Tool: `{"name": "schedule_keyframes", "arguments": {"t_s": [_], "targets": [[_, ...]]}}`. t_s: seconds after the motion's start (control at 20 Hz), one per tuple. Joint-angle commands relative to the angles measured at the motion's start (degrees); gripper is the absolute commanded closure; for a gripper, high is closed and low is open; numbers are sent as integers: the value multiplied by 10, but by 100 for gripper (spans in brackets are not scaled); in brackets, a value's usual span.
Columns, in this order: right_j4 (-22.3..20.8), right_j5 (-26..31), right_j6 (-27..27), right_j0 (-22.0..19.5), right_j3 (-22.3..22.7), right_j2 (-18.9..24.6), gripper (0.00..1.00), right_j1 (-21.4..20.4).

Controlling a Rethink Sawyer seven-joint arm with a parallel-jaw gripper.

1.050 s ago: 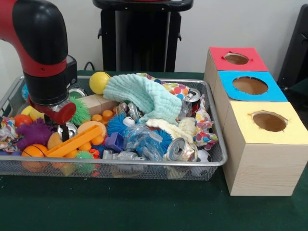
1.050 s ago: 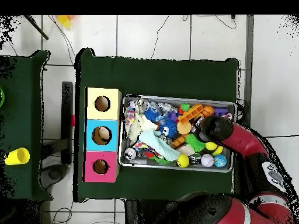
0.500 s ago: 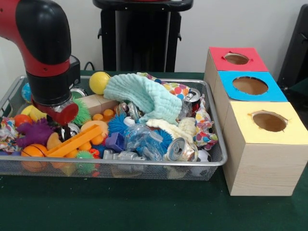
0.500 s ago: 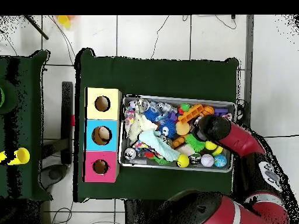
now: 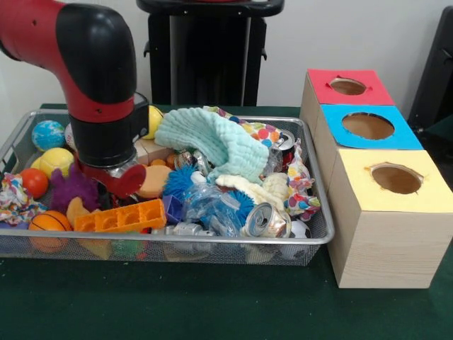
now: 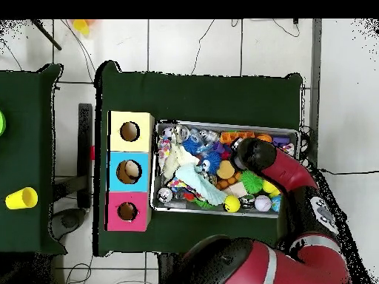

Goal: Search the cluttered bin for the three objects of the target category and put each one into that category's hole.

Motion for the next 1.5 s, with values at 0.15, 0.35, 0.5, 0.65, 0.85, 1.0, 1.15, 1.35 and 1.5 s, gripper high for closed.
{"name": "schedule_keyframes", "arguments": {"t_s": [0.15, 0.35, 0.5, 0.65, 0.85, 1.0, 1.15, 1.35, 1.5], "targets": [[65, -41, 138, 27, 41, 73, 0, 52], [75, -41, 133, 31, 42, 69, 0, 53], [80, -42, 129, 32, 45, 69, 0, 52], [85, -43, 128, 34, 49, 69, 0, 50], [91, -42, 128, 35, 55, 69, 0, 47], [97, -40, 130, 38, 59, 68, 0, 44], [96, -45, 118, 33, 59, 70, 0, 46], [71, -43, 88, 25, 66, 50, 0, 38], [52, -29, 69, 19, 73, 25, 0, 26]]}}
